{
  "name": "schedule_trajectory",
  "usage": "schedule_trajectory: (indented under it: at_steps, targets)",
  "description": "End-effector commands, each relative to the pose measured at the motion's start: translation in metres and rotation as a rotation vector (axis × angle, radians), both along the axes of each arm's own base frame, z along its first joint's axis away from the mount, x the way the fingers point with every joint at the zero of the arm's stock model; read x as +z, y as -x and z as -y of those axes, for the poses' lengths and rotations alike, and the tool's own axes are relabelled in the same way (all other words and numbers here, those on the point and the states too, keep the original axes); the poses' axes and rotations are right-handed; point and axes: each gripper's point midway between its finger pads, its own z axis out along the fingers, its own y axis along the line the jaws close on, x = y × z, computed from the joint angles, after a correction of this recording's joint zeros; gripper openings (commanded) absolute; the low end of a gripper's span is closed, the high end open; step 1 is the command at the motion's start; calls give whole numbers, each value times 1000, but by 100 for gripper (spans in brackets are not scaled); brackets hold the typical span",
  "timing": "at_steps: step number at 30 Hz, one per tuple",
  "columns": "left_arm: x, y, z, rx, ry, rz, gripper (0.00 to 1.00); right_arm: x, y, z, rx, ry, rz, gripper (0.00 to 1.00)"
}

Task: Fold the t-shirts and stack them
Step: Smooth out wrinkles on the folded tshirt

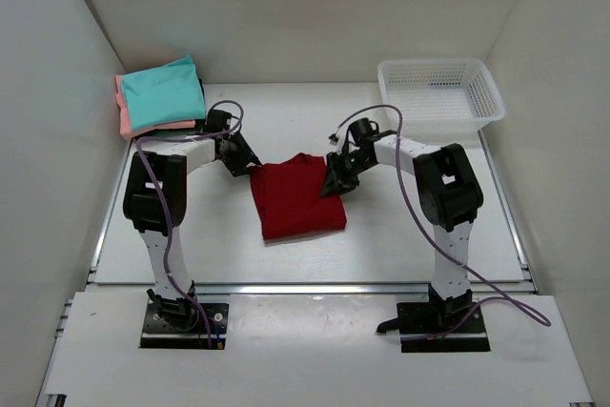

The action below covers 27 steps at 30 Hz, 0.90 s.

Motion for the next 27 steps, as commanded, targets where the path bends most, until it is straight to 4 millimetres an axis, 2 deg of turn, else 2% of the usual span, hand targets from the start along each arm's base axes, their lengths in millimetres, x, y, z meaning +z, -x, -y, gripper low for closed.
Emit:
schedule_trajectory:
  at_steps: [1, 2, 3, 5, 9, 11, 13, 14, 15, 17, 19, 20, 22, 24, 27]
  targets:
    - [3, -4, -4, -35, -6, 6, 53, 26, 26, -23, 77, -31, 77, 30]
    - [6, -3, -1, -52, -1, 8, 53, 31, 29, -22, 82, -27, 86, 33]
    - [6, -1, 0, -65, 3, 4, 53, 30, 30, -21, 85, -19, 105, 42]
    - [17, -5, 4, -81, 29, 23, 53, 41, 26, -15, 52, -21, 132, 52]
    - [33, 5, 9, -105, 63, 32, 53, 51, 8, 6, -27, -45, 176, 61]
    - [39, 8, 11, -88, 79, 48, 53, 54, -3, 13, -54, -56, 198, 62]
    - [33, 16, 9, -80, 82, 33, 52, 49, -15, 18, -77, -76, 192, 64]
    - [32, 16, 10, -81, 79, 31, 52, 54, -22, 17, -77, -90, 209, 64]
    - [31, 15, 8, -83, 76, 27, 52, 46, -23, 20, -86, -84, 178, 64]
    - [28, 18, 9, -96, 69, 7, 52, 42, -40, 19, -87, -75, 187, 64]
    - [23, 17, 5, -89, 60, 0, 52, 38, -47, 16, -73, -78, 180, 64]
    - [22, 17, 7, -95, 58, 2, 51, 42, -53, 14, -71, -87, 191, 65]
    - [21, 18, 7, -92, 61, 0, 52, 31, -50, 9, -55, -77, 148, 65]
    - [20, 16, 5, -88, 56, -1, 52, 32, -55, 6, -40, -71, 159, 67]
    - [17, 17, 4, -88, 55, -3, 52, 22, -50, 3, -7, -9, 150, 70]
